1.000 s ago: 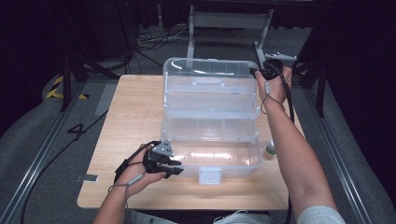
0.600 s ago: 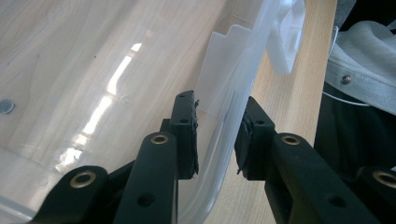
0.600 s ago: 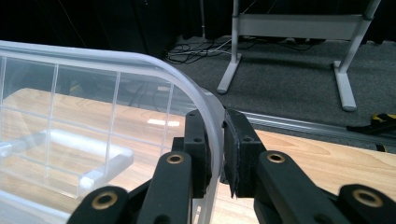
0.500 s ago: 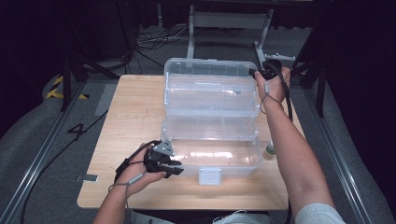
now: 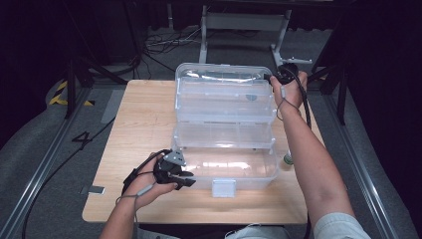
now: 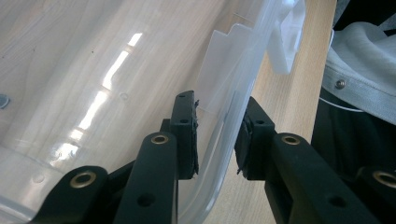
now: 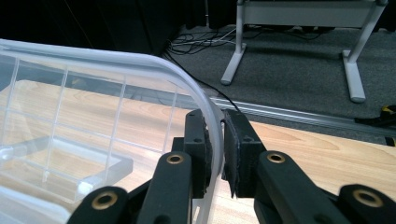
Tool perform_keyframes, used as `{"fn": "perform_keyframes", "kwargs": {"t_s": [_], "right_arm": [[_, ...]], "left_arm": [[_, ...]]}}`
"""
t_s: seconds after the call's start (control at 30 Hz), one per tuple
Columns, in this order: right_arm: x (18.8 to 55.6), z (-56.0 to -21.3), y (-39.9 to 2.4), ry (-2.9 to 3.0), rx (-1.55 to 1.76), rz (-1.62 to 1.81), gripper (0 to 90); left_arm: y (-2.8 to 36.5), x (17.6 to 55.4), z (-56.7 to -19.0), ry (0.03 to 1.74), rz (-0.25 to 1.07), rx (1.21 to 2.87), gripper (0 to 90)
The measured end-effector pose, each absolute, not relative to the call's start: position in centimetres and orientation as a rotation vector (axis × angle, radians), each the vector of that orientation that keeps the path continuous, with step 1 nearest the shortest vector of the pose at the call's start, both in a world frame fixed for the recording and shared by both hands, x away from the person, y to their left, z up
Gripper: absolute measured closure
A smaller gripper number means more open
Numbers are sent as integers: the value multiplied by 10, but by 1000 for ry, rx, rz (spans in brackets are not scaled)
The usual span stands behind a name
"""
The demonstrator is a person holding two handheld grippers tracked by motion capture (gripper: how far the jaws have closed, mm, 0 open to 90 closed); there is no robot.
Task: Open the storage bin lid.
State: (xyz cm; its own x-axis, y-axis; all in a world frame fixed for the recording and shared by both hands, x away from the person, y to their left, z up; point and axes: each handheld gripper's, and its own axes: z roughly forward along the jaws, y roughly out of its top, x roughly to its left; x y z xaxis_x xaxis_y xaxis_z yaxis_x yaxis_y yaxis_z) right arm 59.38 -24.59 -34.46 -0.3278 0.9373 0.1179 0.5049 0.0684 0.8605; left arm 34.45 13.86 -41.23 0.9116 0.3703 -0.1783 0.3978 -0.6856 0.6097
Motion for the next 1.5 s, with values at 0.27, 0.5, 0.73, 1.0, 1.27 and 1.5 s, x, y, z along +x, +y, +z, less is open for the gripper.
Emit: {"fn": "perform_keyframes", "kwargs": {"t_s": [0.27, 0.5, 0.73, 1.0, 1.27, 1.5], "right_arm": [[600, -351, -247, 1883, 1465, 1196, 808], [605, -358, -247, 1891, 1481, 1198, 809], [609, -364, -247, 1898, 1495, 1191, 813], [612, -366, -248, 1911, 1503, 1199, 812], [615, -371, -249, 1928, 1503, 1198, 812], [619, -377, -253, 1948, 1526, 1217, 809]], "left_arm": [[139, 344, -412, 539, -44, 2392, 719], [139, 344, -412, 548, -49, 2395, 718], [138, 344, -412, 554, -53, 2392, 717], [138, 344, -412, 555, -52, 2392, 717], [138, 344, -412, 558, -51, 2392, 715], [138, 344, -412, 554, -42, 2392, 713]]}}
